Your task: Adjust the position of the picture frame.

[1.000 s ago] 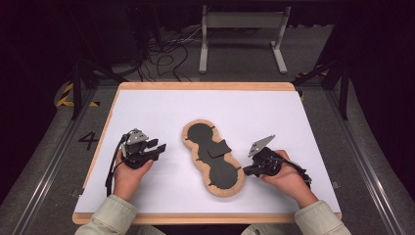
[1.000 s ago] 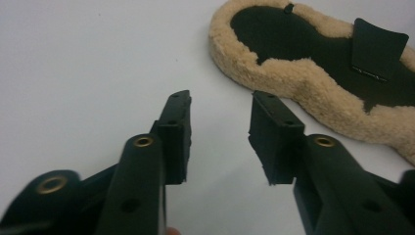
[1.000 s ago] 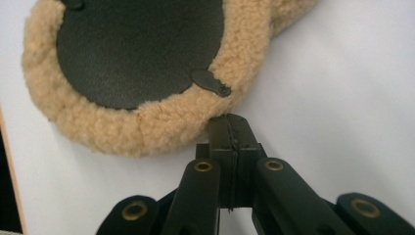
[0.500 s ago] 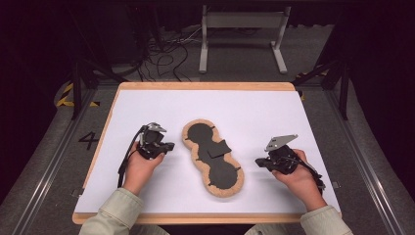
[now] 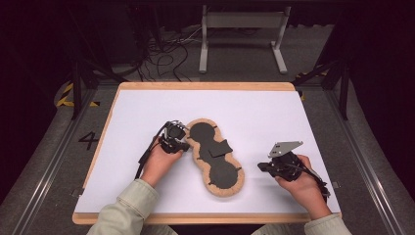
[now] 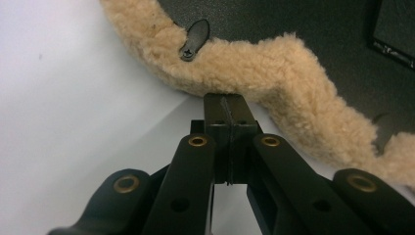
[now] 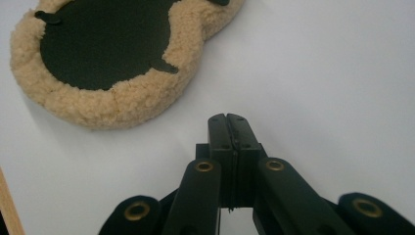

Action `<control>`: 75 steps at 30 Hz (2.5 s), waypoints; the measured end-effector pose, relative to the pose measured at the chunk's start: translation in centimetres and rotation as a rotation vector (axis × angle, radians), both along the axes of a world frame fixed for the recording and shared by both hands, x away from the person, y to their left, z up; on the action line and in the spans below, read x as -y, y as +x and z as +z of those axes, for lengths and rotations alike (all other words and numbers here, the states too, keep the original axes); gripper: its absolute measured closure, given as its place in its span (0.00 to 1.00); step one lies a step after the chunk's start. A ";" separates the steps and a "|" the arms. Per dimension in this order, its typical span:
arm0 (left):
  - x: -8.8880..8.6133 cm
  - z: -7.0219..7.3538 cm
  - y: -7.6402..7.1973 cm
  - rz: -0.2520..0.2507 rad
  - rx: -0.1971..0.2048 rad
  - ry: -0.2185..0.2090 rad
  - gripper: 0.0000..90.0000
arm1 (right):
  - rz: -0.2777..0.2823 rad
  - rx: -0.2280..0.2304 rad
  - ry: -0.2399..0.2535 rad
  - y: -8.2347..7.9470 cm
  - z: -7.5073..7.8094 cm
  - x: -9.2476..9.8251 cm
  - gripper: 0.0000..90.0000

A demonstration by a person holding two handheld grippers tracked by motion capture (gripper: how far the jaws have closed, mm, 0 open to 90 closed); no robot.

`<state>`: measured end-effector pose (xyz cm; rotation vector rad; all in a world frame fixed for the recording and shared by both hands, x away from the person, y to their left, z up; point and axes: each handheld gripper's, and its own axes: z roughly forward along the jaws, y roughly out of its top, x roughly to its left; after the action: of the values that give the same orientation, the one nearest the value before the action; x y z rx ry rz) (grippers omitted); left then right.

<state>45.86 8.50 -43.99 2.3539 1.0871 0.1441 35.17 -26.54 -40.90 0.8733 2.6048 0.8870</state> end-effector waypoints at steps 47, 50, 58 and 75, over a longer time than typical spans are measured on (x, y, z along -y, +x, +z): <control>-5.0 1.1 -4.4 -0.012 0.152 -0.210 0.79 | 0.252 -0.095 -0.087 0.8 -2.3 -9.4 1.00; -5.9 1.1 -4.9 0.007 0.153 -0.211 0.78 | 0.284 -0.098 -0.090 1.1 -2.3 -10.8 1.00; -8.0 1.0 -6.6 0.050 0.161 -0.201 0.78 | 0.339 -0.068 -0.114 1.8 -2.7 -15.2 1.00; -9.1 1.3 -9.0 0.029 0.167 -0.215 0.71 | 0.263 -0.057 -0.068 6.5 2.6 -14.4 1.00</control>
<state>36.83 17.56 -42.74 2.0961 1.0033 0.2183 41.62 -12.11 -38.26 0.5536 2.8260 0.8412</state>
